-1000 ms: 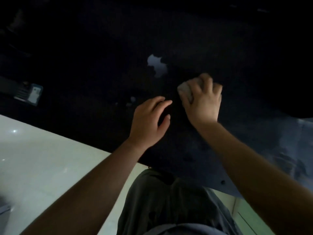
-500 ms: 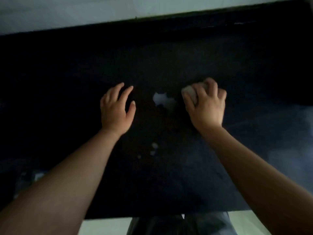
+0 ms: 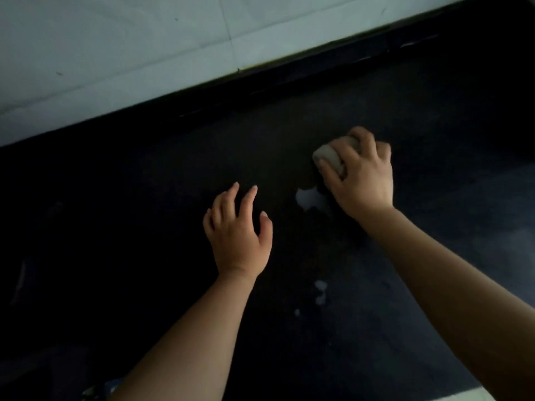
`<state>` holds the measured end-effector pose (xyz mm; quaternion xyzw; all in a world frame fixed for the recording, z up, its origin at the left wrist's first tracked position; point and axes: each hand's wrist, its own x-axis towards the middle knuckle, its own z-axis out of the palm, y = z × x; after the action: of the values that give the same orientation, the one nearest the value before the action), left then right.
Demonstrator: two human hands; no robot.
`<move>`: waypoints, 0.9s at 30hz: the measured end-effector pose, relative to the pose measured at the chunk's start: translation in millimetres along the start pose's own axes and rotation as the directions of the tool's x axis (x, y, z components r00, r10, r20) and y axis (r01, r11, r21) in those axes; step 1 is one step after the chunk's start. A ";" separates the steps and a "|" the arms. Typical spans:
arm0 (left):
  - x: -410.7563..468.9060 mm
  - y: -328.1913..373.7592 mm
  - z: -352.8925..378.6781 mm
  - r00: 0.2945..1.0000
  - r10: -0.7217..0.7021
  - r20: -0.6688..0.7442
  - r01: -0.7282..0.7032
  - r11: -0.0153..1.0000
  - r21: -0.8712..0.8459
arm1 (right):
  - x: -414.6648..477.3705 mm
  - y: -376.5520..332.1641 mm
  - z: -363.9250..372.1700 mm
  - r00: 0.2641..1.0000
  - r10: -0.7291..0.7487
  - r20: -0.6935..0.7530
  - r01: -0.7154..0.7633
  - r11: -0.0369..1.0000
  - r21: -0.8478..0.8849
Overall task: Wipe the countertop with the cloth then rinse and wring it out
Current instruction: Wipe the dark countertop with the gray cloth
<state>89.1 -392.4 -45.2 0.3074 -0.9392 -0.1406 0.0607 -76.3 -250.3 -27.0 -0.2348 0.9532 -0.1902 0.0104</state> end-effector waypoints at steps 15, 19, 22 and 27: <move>1.5 2.5 -0.2 0.999 -0.027 -0.029 0.026 0.999 -0.027 | 47.4 -20.7 12.9 0.999 -0.036 0.005 0.035 0.998 0.045; 1.1 2.9 0.3 0.999 -0.025 -0.037 0.024 0.999 -0.028 | -7.8 11.2 0.2 0.970 -0.239 0.041 0.238 0.971 0.015; 0.9 2.2 0.7 0.999 -0.026 -0.034 0.026 0.999 -0.019 | 16.9 38.0 -11.0 0.993 -0.113 -0.017 0.112 0.993 -0.031; 1.5 1.7 1.1 0.999 -0.036 -0.032 0.035 0.999 -0.013 | 104.3 -15.5 16.0 0.999 0.021 -0.027 -0.021 1.000 0.006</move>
<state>86.7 -391.7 -45.7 0.3258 -0.9316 -0.1427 0.0753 -160.4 -315.8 -28.9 -0.2223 0.9550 -0.1961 0.0003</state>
